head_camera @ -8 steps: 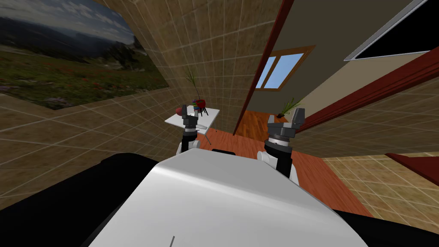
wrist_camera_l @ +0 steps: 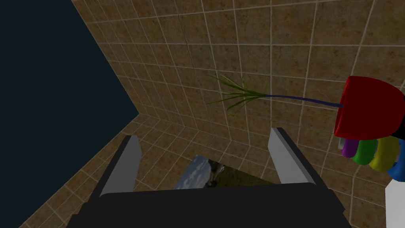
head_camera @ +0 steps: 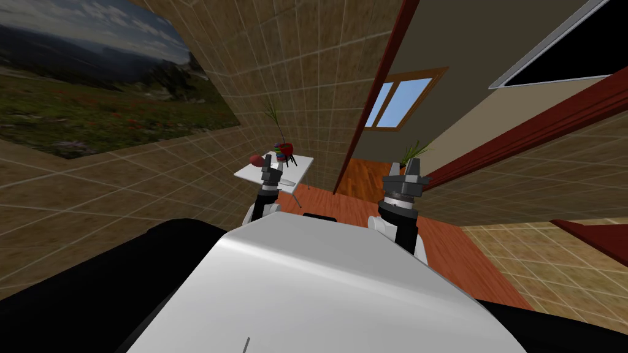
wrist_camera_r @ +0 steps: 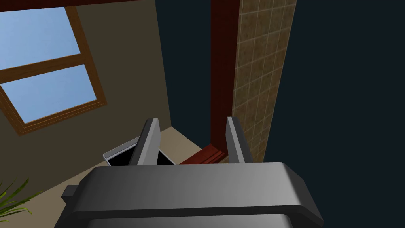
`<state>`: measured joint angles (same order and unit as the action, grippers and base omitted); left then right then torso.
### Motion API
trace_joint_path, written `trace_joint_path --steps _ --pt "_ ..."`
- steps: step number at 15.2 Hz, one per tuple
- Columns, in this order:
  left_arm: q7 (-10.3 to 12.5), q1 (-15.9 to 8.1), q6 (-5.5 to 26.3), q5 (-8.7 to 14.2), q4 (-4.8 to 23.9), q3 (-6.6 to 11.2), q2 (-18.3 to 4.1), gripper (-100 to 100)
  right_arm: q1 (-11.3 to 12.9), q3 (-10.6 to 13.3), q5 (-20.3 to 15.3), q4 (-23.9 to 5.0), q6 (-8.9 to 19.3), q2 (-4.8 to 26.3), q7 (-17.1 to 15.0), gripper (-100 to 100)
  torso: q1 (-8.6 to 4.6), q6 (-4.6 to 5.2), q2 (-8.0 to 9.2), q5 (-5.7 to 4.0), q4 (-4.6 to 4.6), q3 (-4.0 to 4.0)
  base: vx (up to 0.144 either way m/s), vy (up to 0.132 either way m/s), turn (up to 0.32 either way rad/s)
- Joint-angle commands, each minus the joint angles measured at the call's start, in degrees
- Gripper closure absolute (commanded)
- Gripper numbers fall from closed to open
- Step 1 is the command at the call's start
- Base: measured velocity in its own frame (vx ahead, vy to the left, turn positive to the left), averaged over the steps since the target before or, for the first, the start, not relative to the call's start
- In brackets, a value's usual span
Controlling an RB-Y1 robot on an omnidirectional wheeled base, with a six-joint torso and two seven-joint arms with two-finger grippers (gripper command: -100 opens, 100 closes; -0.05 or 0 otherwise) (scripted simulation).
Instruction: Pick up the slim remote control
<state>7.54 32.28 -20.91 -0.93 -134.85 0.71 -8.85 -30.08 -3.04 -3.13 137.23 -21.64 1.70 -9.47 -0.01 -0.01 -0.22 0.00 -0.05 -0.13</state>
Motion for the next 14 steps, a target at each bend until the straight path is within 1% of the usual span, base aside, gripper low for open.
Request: trace_joint_path --steps 1,3,4,5,6,7,8,9,10,11,12,13,14 --pt "-0.4 0.9 1.7 1.2 -0.4 0.92 -1.9 -100 0.0 0.0 0.0 0.0 0.0 0.0 0.0 0 0.0 0.0 0.0 0.0 0.0 0.0 0.059 -0.008 -0.01" --pt "-1.4 3.3 4.7 3.7 -0.7 2.61 -5.1 -100 0.0 0.0 0.0 0.0 0.0 0.0 0.0 0 0.02 0.0 -0.02 0.0 0.0 -0.01 0.07 -0.009 -0.022" --pt "-1.4 3.3 4.9 3.7 -0.7 2.61 -5.1 -100 0.0 0.0 0.0 0.0 0.0 0.0 0.0 0 0.01 0.0 -0.07 0.0 -0.01 -0.04 0.085 -0.016 -0.017" --pt "-2.0 4.7 6.6 5.2 -0.8 3.56 -6.7 -100 0.0 0.0 0.0 0.0 0.0 0.0 0.0 0 -0.01 0.0 -0.1 0.0 -0.02 -0.06 0.079 -0.017 -0.017" --pt "-2.0 4.7 6.7 5.2 -0.8 3.56 -6.7 -100 0.0 0.0 0.0 0.0 0.0 0.0 0.0 0 -0.02 0.0 -0.1 -0.01 -0.02 -0.06 0.067 -0.008 -0.009" --pt "-2.6 6.1 8.7 6.7 -1.0 4.56 -8.2 -100 0.0 0.0 0.0 0.0 0.0 0.0 0.0 0 -0.01 0.0 -0.09 -0.01 -0.02 -0.05 0.068 -0.007 -0.023" --pt "-2.6 6.1 8.7 6.7 -1.0 4.56 -8.2 -100 0.0 0.0 0.0 0.0 0.0 0.0 0.0 0 0.0 0.0 -0.08 0.0 -0.02 -0.05 0.068 -0.006 -0.019" --pt "-3.2 7.6 10.7 8.3 -1.2 5.61 -9.7 -100 0.0 0.0 0.0 0.0 0.0 0.0 0.0 0 0.0 0.0 -0.07 0.0 -0.02 -0.05 0.081 -0.008 -0.024" --pt "-3.2 7.6 10.8 8.3 -1.2 5.61 -9.7 -100 0.0 0.0 0.0 0.0 0.0 0.0 0.0 0 0.01 0.0 -0.09 0.0 -0.02 -0.05 0.08 -0.006 -0.013" --pt "-3.9 9.3 12.4 10.1 -1.4 6.71 -11.2 -100 0.0 0.0 0.0 0.0 0.0 0.0 0.0 0 0.0 0.0 -0.11 0.0 -0.02 -0.06 0.077 -0.012 -0.025" --pt "-3.9 9.3 13.0 10.1 -1.4 6.71 -11.2 -100 0.0 0.0 0.0 0.0 0.0 0.0 0.0 0 -0.01 0.0 -0.11 0.0 -0.02 -0.07 0.07 -0.012 -0.021" --pt "-4.6 10.9 14.8 11.9 -1.5 7.84 -12.6 -100 0.0 0.0 0.0 0.0 0.0 0.0 0.0 0 -0.02 0.0 -0.09 -0.01 -0.02 -0.06 0.077 -0.003 -0.023" --pt "-4.6 10.9 15.3 11.9 -1.5 7.84 -12.6 -100 0.0 0.0 0.0 0.0 0.0 0.0 0.0 0 0.01 0.0 -0.1 0.0 -0.02 -0.06 0.08 0.0 -0.023"
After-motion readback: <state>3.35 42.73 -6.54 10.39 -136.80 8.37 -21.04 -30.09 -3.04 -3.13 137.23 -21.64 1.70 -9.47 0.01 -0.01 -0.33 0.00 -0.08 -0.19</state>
